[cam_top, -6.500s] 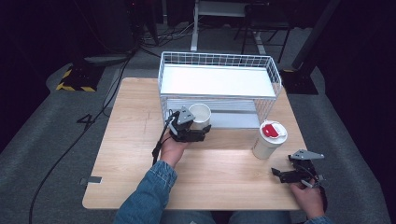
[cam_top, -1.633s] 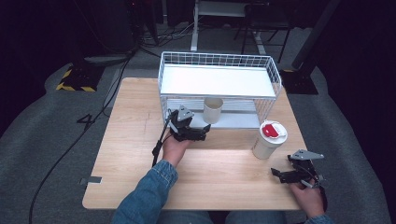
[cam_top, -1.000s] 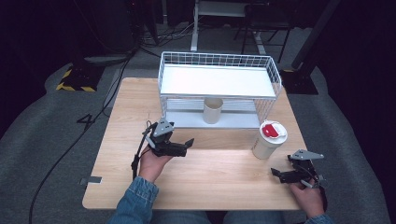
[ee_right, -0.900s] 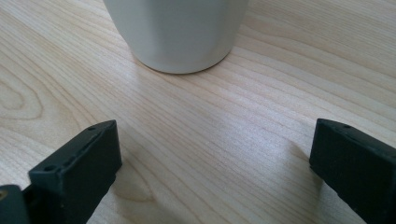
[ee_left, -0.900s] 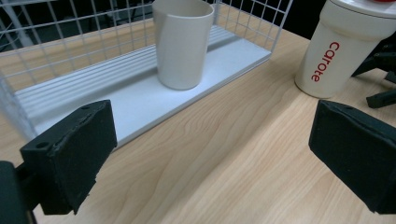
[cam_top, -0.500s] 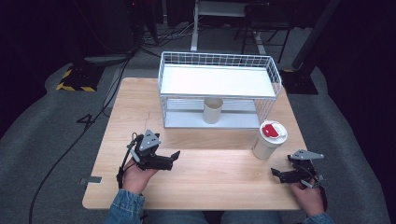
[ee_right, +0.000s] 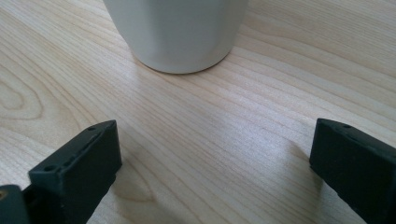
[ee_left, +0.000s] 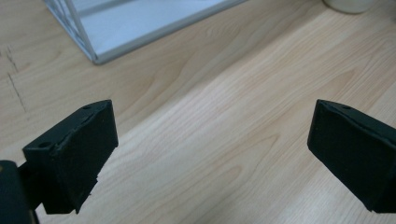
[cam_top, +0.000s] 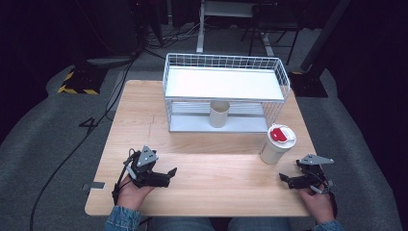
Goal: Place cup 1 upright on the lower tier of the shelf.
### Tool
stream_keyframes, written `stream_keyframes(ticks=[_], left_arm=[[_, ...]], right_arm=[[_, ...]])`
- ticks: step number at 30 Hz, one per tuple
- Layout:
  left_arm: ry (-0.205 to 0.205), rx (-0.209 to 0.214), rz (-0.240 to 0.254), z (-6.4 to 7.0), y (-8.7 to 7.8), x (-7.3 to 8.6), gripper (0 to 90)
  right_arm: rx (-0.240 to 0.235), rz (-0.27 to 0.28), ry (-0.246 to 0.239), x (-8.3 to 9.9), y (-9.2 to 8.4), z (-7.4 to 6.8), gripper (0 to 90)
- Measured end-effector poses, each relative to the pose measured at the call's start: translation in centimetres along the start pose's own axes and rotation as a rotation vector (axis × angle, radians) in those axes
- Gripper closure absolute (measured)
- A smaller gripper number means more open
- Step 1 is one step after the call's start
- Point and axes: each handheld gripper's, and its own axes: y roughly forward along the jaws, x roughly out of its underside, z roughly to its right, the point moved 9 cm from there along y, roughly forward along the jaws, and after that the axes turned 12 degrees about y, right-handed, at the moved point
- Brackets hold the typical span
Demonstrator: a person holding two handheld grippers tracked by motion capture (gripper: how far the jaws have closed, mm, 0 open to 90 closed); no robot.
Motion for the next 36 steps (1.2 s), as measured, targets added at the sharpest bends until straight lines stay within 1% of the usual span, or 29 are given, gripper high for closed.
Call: stream_keyframes(ticks=[2,4,5,6,7,10,11,12,13,16,18,20,22,24,26,27,29,30,32,36], left_arm=[[-0.005,0.002,-0.02,0.0,0.2,0.7,2.3],[0.005,0.0,-0.047,0.1,0.5,1.3,2.3],[0.01,0.003,-0.063,0.1,0.6,1.7,2.3],[0.014,0.001,-0.091,0.0,0.8,2.4,2.3],[0.014,0.001,-0.091,0.0,0.8,2.4,2.3],[0.003,0.004,-0.129,-0.1,1.3,3.4,2.4],[0.012,0.002,-0.15,-0.2,1.5,3.8,2.3],[0.004,0.006,-0.156,-0.1,1.6,4.0,2.3],[-0.003,0.014,-0.173,0.1,1.8,4.4,2.3],[0.002,0.015,-0.208,0.3,2.0,5.1,2.3],[0.013,0.01,-0.228,0.3,2.0,5.5,2.4],[0.02,0.008,-0.24,0.2,2.1,5.8,2.3],[0.011,0.01,-0.253,0.1,2.2,6.1,2.4],[0.013,0.003,-0.254,-0.1,2.2,6.3,1.9],[0.002,-0.003,-0.252,-0.2,2.2,6.3,1.8],[-0.002,-0.011,-0.244,-0.3,2.2,6.3,1.4],[-0.01,-0.023,-0.207,-0.5,2.4,6.4,0.0],[-0.011,-0.032,-0.208,-0.6,2.4,6.4,0.3],[-0.031,-0.039,-0.209,-0.7,2.4,6.5,0.2],[-0.034,-0.045,-0.207,-0.9,2.4,6.5,0.3]], right_arm=[[0.0,0.0,0.0,0.0,0.0,0.0,2.3],[0.0,0.0,0.0,0.0,0.0,0.0,2.3],[0.0,0.0,0.0,0.0,0.0,0.0,2.3],[0.0,0.0,0.0,0.0,0.0,0.0,2.3],[0.0,0.0,0.0,0.0,0.0,0.0,2.3],[0.0,0.0,0.0,0.0,0.0,0.0,2.3],[0.0,0.0,0.0,0.0,0.0,0.0,2.4],[-0.001,0.0,0.0,0.0,0.0,0.0,2.3],[0.0,0.0,0.0,0.0,0.0,0.0,2.3],[0.0,0.0,0.0,0.0,0.0,0.0,2.3],[0.0,0.0,0.0,0.0,0.0,0.0,2.3],[0.0,0.0,0.0,0.0,0.0,0.0,2.3],[0.0,0.0,0.0,0.0,0.0,0.0,2.4],[0.0,0.0,0.0,0.0,0.0,0.0,2.3],[0.0,0.0,0.0,0.0,0.0,0.0,2.4],[0.0,0.0,0.0,0.0,0.0,0.0,2.4],[0.0,0.0,0.0,0.0,0.0,0.0,2.4],[0.0,0.0,0.0,0.0,0.0,0.0,2.4],[0.0,0.0,0.0,0.0,0.0,0.0,2.4],[0.0,0.0,0.0,0.0,0.0,0.0,2.4]])
